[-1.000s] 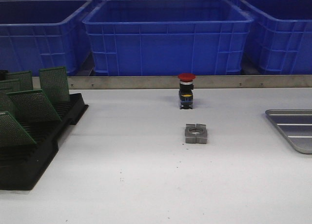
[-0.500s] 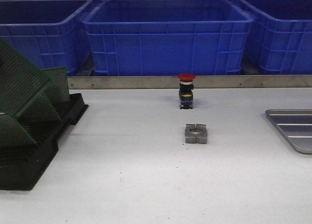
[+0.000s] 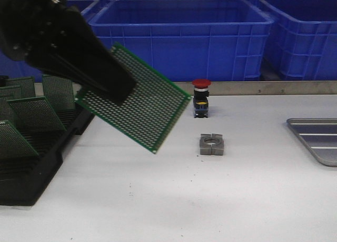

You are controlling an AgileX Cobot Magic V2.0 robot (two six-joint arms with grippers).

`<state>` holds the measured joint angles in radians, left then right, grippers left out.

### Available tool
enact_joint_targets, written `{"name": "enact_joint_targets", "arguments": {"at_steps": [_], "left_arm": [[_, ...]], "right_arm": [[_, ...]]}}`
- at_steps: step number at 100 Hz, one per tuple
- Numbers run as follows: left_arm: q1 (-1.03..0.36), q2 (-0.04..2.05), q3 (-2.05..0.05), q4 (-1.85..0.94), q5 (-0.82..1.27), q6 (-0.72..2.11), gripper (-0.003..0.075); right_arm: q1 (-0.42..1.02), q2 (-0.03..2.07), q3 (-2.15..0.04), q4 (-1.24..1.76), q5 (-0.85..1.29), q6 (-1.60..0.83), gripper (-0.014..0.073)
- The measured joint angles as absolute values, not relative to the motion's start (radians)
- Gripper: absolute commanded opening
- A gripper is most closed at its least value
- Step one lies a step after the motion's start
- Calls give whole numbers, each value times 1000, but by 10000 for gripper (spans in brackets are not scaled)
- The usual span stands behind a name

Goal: Place circuit board on tray
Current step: 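Lift the green board out of the rack toward the table center, then bring the right gripper to the board and grasp its free corner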

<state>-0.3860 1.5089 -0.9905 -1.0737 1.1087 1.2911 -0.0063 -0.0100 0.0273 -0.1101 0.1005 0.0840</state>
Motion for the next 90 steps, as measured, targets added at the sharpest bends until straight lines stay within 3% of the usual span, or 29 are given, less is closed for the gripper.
{"name": "enact_joint_targets", "arguments": {"at_steps": [30, 48, 90], "left_arm": [[-472, 1537, -990, -1157, 1058, 1291, -17], [-472, 1537, -990, -1159, 1053, 1291, -17], [-472, 1537, -990, -1161, 1051, 1291, -17]], "right_arm": [[-6, -10, 27, -110, 99, 84, -60], [-6, -1, -57, -110, 233, 84, -60], [-6, 321, -281, -60, 572, 84, -54]]}}
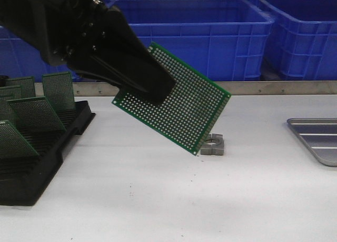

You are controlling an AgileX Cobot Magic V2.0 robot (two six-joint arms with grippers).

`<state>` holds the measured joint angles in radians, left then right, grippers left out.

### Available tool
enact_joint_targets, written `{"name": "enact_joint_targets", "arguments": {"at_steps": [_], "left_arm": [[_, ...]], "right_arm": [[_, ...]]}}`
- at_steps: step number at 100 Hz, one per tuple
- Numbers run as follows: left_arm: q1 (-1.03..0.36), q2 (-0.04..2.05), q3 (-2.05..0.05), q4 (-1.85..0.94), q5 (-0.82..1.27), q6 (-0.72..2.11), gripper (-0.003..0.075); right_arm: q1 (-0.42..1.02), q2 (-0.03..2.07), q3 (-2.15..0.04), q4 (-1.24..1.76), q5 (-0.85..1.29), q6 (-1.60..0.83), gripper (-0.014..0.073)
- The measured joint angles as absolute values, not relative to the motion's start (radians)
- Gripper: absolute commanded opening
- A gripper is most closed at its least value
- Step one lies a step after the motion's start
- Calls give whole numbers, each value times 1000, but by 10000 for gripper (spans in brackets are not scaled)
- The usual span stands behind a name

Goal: Place circuit board on tray
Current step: 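Bring the right gripper to the board and grasp its free corner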

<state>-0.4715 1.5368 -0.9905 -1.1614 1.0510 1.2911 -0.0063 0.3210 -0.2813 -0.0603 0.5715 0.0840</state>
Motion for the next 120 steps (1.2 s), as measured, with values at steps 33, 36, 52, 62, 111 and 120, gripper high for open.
{"name": "enact_joint_targets", "arguments": {"at_steps": [33, 36, 52, 62, 111, 120], "left_arm": [[-472, 1537, -990, -1161, 1051, 1291, -17], [-472, 1537, -990, -1161, 1051, 1291, -17], [-472, 1537, -990, -1161, 1051, 1291, -17], [-472, 1537, -990, -1161, 1051, 1291, -17], [-472, 1539, -990, -1161, 1045, 1291, -17], [-472, 1539, -990, -1164, 1046, 1291, -17]], "right_arm": [[-6, 586, -361, 230, 609, -61, 388], [-6, 601, -372, 271, 609, -104, 426], [-6, 679, -413, 543, 615, -354, 466], [-6, 728, -433, 736, 645, -580, 466], [1, 1098, -479, 1323, 1007, -1619, 466], [36, 1159, -511, 1330, 1022, -1642, 466]]}}
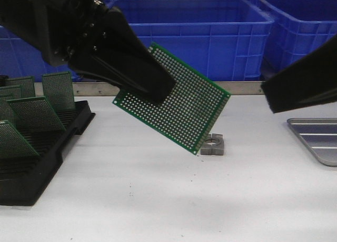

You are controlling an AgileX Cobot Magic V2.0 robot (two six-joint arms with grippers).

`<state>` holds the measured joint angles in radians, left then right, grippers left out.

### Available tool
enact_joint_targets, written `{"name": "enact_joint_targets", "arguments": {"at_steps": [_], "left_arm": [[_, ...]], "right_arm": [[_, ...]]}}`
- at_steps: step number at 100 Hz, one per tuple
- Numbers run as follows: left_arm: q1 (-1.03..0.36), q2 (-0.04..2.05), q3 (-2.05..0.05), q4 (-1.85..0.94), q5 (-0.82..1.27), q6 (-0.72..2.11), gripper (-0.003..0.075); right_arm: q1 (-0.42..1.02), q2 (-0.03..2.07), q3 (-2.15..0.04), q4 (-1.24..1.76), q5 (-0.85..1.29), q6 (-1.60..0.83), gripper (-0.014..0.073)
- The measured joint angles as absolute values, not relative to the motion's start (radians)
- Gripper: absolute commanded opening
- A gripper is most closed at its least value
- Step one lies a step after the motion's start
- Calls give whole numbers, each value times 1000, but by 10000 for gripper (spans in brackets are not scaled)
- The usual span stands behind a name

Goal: Place circuit board on tray
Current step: 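Bring the right gripper to the board and grasp its free corner, then open the left gripper and carry the board toward the silver tray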

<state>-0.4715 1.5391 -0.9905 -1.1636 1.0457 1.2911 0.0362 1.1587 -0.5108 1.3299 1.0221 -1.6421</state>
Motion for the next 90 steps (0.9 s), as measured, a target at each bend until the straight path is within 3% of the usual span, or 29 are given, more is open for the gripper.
{"name": "enact_joint_targets", "arguments": {"at_steps": [33, 42, 62, 68, 80, 90], "left_arm": [[-472, 1539, -990, -1164, 1046, 1291, -17], [-472, 1539, -990, -1164, 1046, 1291, -17], [-472, 1539, -990, -1164, 1039, 1291, -16], [-472, 1539, -990, -1158, 1036, 1298, -13], [-472, 1539, -990, -1150, 1036, 1307, 94], [-472, 1539, -990, -1150, 1018, 1305, 293]], "right_arm": [[219, 1370, -665, 1338, 1020, -1655, 439], [229, 1410, -697, 1343, 1024, -1655, 326], [230, 1431, -715, 1346, 1032, -1656, -61], [230, 1431, -715, 1340, 1048, -1663, -62], [230, 1431, -715, 1332, 1061, -1666, -67], [230, 1431, -715, 1335, 1067, -1666, -67]]}}
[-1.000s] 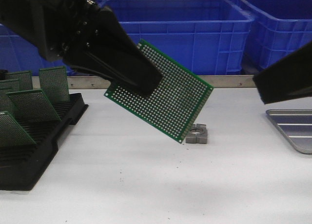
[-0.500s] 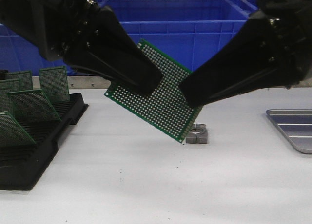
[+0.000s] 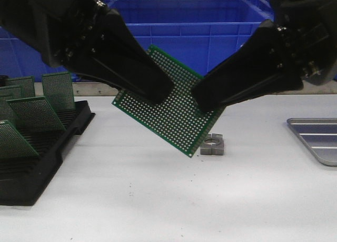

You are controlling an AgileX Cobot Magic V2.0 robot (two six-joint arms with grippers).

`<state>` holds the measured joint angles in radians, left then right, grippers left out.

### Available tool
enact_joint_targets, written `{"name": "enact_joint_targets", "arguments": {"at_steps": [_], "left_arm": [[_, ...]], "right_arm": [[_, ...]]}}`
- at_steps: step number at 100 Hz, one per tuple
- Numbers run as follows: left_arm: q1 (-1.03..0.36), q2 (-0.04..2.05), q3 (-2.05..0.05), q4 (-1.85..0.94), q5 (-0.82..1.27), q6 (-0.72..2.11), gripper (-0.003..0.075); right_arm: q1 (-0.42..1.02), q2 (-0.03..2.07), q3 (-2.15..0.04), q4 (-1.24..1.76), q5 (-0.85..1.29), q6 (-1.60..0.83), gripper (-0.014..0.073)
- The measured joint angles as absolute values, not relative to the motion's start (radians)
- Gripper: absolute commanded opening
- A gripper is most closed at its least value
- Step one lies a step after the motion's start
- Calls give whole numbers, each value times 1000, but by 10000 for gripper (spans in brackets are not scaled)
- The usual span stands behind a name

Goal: Place circuit board on tray
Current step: 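Open the left gripper and carry the board toward the silver tray, then lower the board flat onto the silver tray and open the right gripper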

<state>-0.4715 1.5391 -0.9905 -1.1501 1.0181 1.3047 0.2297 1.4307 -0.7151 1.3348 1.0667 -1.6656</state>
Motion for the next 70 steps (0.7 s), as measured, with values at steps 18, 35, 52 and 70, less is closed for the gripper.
{"name": "enact_joint_targets", "arguments": {"at_steps": [18, 35, 52, 70], "left_arm": [[-472, 1539, -990, -1158, 1018, 1300, 489], [-472, 1539, -990, -1158, 1018, 1298, 485], [-472, 1539, -990, -1158, 1000, 1298, 485], [-472, 1539, -990, -1162, 998, 1298, 485]], "right_arm": [[232, 1431, -717, 1336, 1069, -1605, -67], [215, 1431, -717, 1272, 1068, -1363, -67], [128, 1431, -717, 1160, 1064, -1221, -67], [-28, 1431, -717, 1091, 1013, -1123, -67]]}}
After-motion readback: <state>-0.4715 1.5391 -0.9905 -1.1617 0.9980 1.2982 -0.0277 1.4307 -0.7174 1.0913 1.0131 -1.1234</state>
